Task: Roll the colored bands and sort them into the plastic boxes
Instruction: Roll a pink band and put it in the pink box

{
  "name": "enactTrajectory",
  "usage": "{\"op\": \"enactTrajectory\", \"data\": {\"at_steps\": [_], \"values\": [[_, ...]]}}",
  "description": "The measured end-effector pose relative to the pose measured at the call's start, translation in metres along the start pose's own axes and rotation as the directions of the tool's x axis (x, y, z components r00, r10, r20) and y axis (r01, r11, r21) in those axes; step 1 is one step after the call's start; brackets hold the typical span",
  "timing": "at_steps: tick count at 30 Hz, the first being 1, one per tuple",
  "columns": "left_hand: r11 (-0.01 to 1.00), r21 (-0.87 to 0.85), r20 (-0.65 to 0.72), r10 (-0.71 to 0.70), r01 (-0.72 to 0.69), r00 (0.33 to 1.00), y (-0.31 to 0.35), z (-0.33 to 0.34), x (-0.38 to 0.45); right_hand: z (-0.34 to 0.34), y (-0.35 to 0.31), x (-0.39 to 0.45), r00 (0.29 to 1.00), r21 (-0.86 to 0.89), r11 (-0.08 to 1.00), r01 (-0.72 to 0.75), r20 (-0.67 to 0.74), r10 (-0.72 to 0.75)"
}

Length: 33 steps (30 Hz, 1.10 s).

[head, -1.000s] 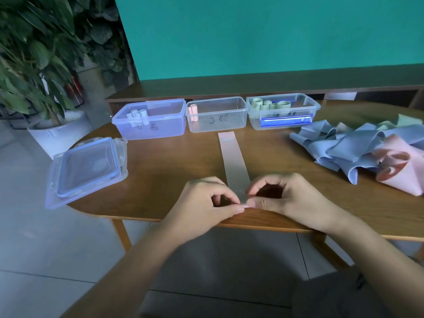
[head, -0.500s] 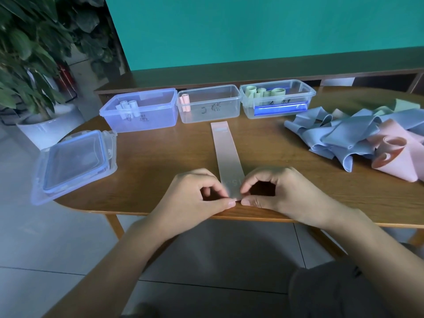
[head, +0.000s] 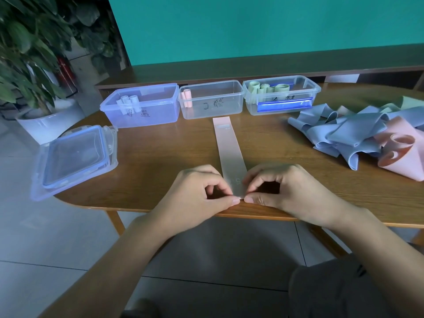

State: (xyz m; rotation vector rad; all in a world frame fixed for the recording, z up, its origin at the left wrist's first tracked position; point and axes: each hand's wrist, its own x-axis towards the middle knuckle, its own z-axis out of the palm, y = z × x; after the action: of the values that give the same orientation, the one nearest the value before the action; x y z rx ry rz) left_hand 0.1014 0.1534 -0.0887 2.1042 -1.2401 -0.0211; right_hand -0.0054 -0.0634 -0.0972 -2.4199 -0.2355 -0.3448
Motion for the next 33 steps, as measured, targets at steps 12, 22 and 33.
{"op": "enactTrajectory", "data": {"at_steps": [12, 22, 33], "values": [[0.992, 0.06, 0.06, -0.118, 0.115, 0.991, 0.003, -0.002, 0.011, -0.006, -0.001, 0.009, 0.976, -0.008, 0.978, -0.21, 0.051, 0.21], [0.998, 0.031, 0.071, -0.057, 0.055, 0.996, 0.007, -0.002, 0.013, -0.002, -0.004, 0.01, 0.994, 0.088, 0.991, -0.101, 0.056, 0.097], [0.991, 0.128, 0.086, -0.043, 0.031, 0.995, 0.007, 0.002, 0.005, -0.002, -0.001, 0.004, 0.996, -0.01, 1.0, -0.02, 0.085, 0.02]]}}
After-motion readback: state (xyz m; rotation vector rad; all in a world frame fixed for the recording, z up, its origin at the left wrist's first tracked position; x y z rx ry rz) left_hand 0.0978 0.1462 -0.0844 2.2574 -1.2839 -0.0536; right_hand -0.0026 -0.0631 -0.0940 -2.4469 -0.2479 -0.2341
